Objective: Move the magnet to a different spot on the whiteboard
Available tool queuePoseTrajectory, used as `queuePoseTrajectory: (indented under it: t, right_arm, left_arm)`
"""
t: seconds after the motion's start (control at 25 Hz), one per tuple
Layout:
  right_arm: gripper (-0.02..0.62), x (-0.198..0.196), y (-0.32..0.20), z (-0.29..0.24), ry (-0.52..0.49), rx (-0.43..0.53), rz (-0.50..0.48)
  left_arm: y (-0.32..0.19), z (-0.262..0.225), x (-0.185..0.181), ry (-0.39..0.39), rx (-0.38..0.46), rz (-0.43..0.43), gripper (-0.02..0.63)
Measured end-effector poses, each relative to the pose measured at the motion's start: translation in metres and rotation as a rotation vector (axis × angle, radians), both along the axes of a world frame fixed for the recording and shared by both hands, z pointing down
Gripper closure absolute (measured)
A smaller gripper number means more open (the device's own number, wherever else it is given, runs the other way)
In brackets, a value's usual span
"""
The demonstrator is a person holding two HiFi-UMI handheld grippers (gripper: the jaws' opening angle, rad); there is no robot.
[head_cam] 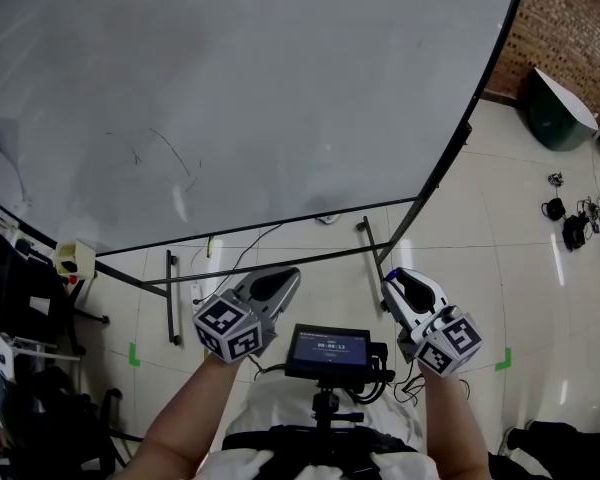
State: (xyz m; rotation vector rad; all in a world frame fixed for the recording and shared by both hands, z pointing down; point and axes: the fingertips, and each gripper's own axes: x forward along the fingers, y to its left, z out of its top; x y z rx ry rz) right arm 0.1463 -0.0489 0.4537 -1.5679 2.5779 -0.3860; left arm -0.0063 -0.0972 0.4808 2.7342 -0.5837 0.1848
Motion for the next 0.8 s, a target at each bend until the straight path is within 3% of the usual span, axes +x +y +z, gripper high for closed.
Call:
queuePoseTrajectory:
  t: [0.48, 0.8]
  right_arm:
    - [0.441, -0.067, -0.013, -0.005, 0.04, 0.004, -0.049]
    - [0.442, -0.108, -0.017, -0.004, 0.056, -0.021, -0.071]
  left_arm:
    - [-0.007, 0.0, -0.075, 0.043, 0.01, -0.077, 0.571]
    - [-0.008, 0.004, -0.122, 0.03, -0.005, -0.152, 0.571]
